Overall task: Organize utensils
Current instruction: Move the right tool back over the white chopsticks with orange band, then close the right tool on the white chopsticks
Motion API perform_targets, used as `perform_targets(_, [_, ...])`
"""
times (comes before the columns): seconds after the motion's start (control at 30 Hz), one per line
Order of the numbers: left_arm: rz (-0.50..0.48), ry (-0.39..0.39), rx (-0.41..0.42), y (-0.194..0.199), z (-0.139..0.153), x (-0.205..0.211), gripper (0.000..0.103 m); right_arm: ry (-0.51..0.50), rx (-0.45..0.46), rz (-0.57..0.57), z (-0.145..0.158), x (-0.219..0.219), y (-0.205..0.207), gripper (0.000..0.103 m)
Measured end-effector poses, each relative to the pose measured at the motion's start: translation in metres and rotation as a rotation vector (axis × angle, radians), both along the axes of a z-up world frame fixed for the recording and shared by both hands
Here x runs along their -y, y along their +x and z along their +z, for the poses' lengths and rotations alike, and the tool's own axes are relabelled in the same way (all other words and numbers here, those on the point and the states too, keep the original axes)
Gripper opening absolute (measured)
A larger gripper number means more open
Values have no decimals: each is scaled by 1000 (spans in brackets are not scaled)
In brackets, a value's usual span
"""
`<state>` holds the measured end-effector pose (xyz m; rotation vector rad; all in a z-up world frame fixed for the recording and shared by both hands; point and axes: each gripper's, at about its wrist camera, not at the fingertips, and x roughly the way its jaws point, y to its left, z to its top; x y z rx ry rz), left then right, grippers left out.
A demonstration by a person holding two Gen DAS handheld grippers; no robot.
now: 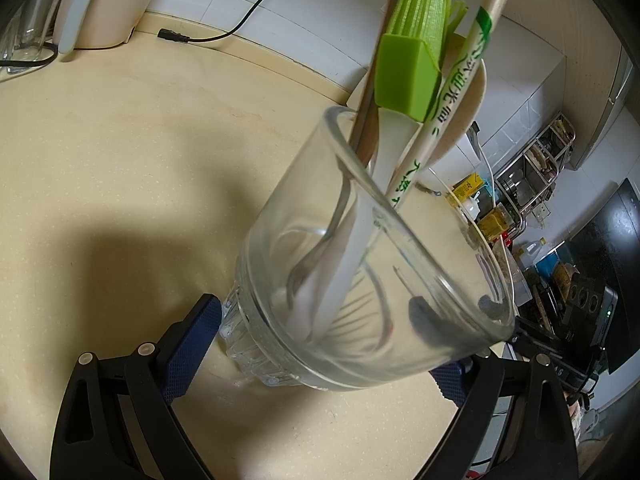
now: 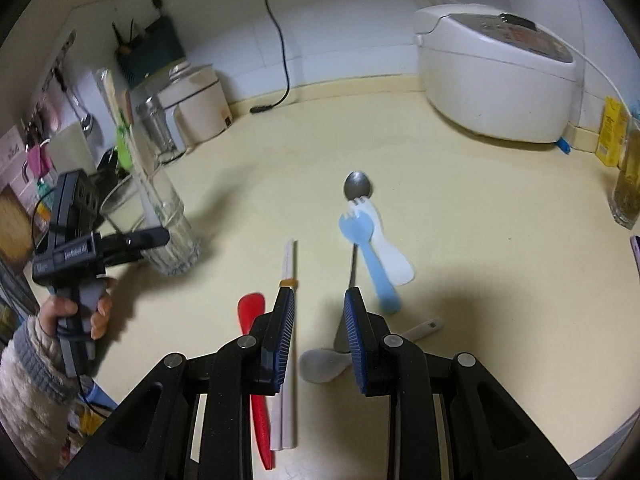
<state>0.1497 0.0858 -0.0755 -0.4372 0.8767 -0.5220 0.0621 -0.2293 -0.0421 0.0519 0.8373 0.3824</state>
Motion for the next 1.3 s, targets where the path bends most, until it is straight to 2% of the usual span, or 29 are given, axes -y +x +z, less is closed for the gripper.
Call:
perform_targets(0.23, [0,0,0,0,0,0,96,-32,-40,31,-12,-20,9,26])
perform_targets(0.6, [0,-3,0,0,0,0,96,-177,-44,77,-26,-63,34,26])
perform_targets(0.7, [0,-2,0,0,0,0,96,-264,-45,66,-33,-74,42,26])
perform_targets(0.77, [0,-4,0,0,0,-1,96,-286,-56,63,-37,-77,45,25])
perform_targets(0.93, [0,-12,-1,-2,2,-2,96,-259,-54,71,-41,-80,50,21])
perform_targets(1.1, [0,-17,-2,-2,1,-3,96,-240,-50,75,-40,-78,52,12])
perform_targets(1.17, [0,-16,-2,-2,1,-3,96,-221,-56,72,-39,-76,50,12])
perform_targets(1.3, [0,-17,-2,-2,0,-3,96,-103,-43,37,-27,-62,48,12])
